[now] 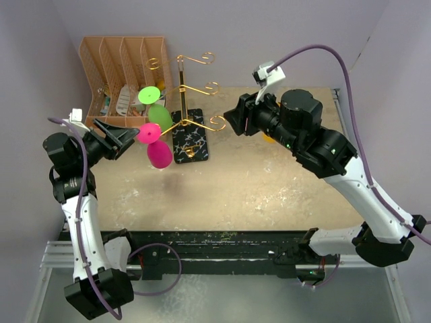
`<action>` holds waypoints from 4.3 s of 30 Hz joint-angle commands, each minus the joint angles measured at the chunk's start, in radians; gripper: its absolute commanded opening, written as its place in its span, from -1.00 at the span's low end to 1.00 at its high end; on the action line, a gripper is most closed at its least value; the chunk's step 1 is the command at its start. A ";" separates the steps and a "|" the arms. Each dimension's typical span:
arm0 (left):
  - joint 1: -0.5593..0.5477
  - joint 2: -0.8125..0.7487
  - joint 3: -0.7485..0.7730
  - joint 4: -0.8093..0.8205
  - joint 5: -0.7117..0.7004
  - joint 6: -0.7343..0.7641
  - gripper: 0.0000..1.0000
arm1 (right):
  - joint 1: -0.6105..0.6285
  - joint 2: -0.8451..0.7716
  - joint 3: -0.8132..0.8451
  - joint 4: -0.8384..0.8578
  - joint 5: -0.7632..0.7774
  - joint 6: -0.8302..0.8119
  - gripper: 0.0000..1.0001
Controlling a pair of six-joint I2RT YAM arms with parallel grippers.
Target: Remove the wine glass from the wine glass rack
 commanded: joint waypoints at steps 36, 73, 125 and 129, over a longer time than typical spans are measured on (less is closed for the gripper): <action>-0.044 0.174 -0.026 0.192 0.057 -0.023 -0.08 | -0.003 -0.013 -0.045 0.073 0.012 0.031 -0.07; -0.065 0.146 -0.067 0.409 0.120 -0.312 -0.97 | -0.003 -0.070 -0.103 0.093 0.054 0.040 -0.07; -0.203 0.303 0.231 0.742 -0.151 -0.514 -0.99 | -0.003 -0.067 -0.102 0.152 -0.002 0.057 -0.08; -0.202 0.288 0.228 0.850 -0.134 -0.657 -0.99 | -0.003 -0.067 -0.093 0.157 -0.022 0.061 -0.07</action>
